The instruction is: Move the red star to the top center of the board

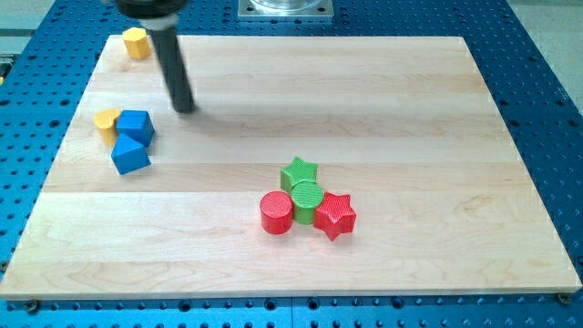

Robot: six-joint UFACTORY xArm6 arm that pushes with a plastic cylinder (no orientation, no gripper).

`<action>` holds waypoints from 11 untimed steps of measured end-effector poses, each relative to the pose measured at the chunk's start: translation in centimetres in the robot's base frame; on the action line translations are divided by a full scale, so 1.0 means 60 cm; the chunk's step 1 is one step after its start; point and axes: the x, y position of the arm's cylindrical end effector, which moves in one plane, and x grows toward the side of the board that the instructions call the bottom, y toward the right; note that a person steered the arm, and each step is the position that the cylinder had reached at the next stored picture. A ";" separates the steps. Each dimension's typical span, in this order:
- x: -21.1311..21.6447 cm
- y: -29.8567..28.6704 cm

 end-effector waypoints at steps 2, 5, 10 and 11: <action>0.112 0.382; 0.317 0.400; 0.322 0.295; 0.341 0.314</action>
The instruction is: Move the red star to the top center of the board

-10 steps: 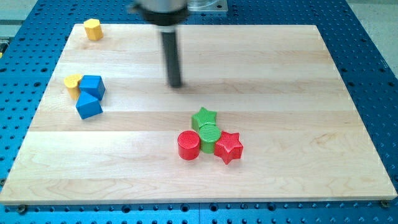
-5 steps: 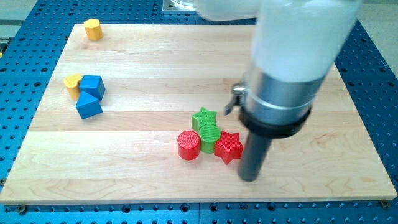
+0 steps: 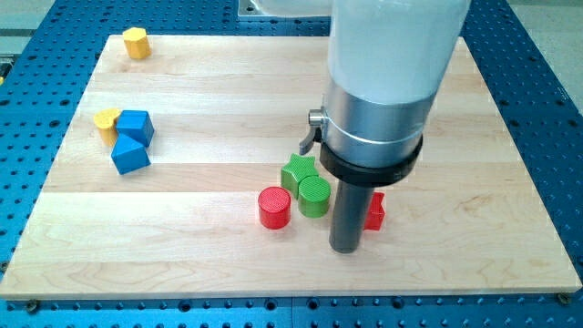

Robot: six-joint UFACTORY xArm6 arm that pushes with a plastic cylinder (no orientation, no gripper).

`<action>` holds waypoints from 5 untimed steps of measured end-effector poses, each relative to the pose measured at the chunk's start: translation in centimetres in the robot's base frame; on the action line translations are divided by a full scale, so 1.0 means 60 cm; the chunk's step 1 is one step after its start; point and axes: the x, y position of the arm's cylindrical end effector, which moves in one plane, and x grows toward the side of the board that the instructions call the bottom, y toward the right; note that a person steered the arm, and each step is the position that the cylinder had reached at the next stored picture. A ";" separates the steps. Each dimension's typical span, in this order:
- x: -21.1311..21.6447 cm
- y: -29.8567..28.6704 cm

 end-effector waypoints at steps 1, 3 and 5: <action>-0.072 0.019; -0.134 0.016; -0.068 0.018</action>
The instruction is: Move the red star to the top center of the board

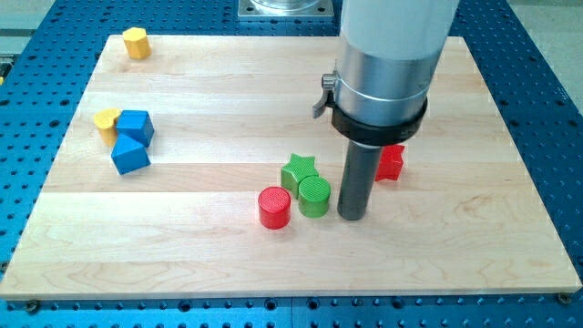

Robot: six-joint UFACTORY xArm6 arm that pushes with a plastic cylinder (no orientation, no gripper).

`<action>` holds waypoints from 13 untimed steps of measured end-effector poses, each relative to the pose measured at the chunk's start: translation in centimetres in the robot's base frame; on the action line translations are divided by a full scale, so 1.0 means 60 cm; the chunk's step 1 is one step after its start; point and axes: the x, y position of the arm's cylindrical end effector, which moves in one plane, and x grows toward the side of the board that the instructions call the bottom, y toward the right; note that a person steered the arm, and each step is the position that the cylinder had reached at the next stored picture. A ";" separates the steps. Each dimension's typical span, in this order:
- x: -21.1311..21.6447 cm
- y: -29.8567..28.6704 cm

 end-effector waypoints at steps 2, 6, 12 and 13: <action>-0.141 -0.005; -0.148 0.055; -0.149 0.122; -0.153 0.196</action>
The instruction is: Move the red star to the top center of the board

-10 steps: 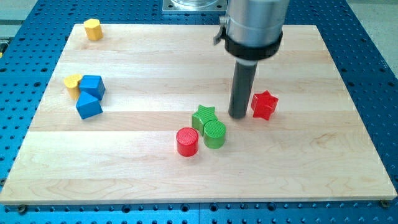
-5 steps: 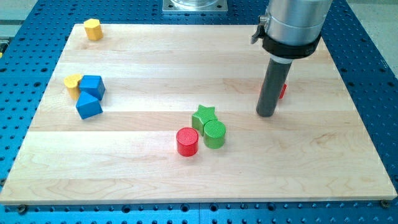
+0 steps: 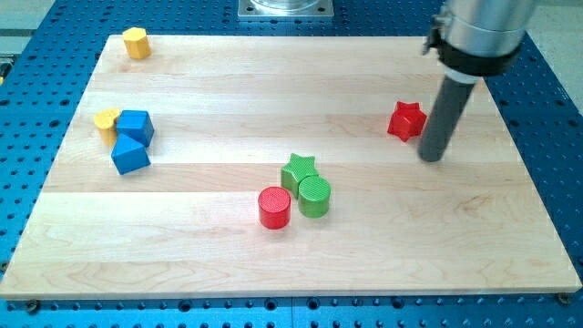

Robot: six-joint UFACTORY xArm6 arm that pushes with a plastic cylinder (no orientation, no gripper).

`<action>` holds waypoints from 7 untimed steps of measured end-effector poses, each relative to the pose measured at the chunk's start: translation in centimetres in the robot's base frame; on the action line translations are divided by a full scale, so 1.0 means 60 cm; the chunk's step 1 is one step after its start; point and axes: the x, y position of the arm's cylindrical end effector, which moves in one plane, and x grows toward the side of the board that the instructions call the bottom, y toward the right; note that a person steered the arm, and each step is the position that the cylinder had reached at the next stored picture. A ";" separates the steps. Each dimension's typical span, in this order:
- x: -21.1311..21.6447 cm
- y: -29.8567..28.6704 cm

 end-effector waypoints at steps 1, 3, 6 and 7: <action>-0.032 -0.001; -0.087 -0.040; -0.110 -0.214; -0.057 -0.190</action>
